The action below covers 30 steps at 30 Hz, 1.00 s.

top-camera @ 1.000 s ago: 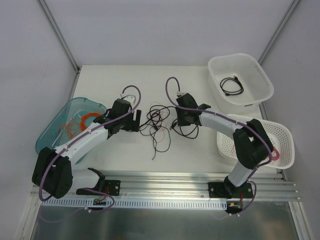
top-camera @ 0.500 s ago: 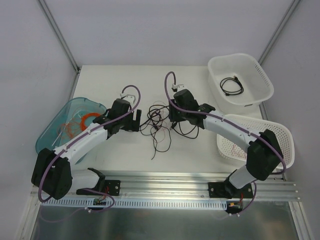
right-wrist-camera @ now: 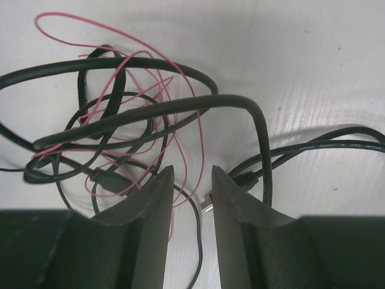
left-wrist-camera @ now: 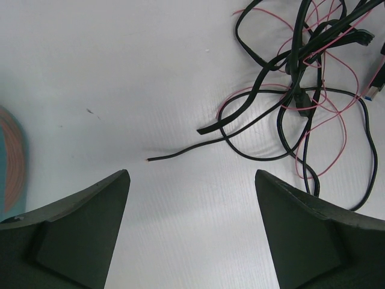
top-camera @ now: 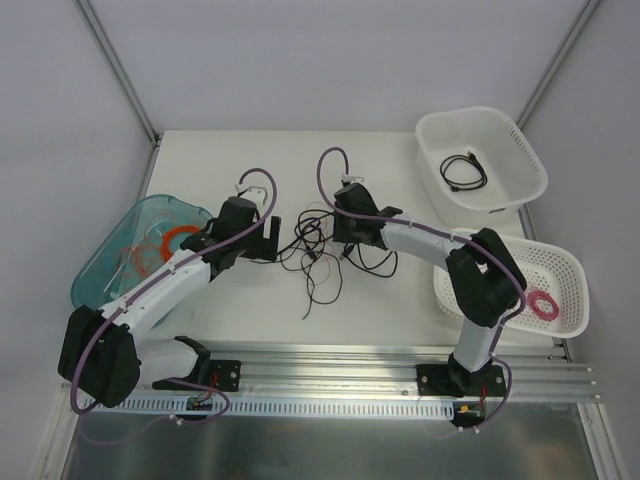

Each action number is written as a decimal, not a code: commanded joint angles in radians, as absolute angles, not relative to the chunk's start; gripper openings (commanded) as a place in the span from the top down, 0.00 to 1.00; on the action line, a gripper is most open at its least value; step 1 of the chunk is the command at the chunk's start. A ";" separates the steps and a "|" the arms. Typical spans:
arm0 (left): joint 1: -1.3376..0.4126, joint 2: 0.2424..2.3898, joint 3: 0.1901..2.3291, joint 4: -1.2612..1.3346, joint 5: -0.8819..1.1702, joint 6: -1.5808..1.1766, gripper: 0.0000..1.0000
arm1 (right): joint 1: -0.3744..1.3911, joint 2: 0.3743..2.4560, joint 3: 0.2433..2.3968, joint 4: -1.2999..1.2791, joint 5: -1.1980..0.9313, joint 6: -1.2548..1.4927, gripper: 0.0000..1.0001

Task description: Untangle the cables

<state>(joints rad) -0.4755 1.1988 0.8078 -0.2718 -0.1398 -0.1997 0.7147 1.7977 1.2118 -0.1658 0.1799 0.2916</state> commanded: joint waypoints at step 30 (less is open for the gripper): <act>-0.456 1.164 0.836 -0.272 -0.167 -0.199 0.01 | 0.739 1.453 1.941 -0.882 -0.032 0.009 0.99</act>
<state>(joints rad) -0.4690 1.1828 0.8078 -0.2749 -0.1650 -0.1989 0.7330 1.5215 1.8149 -0.7139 0.0608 0.0902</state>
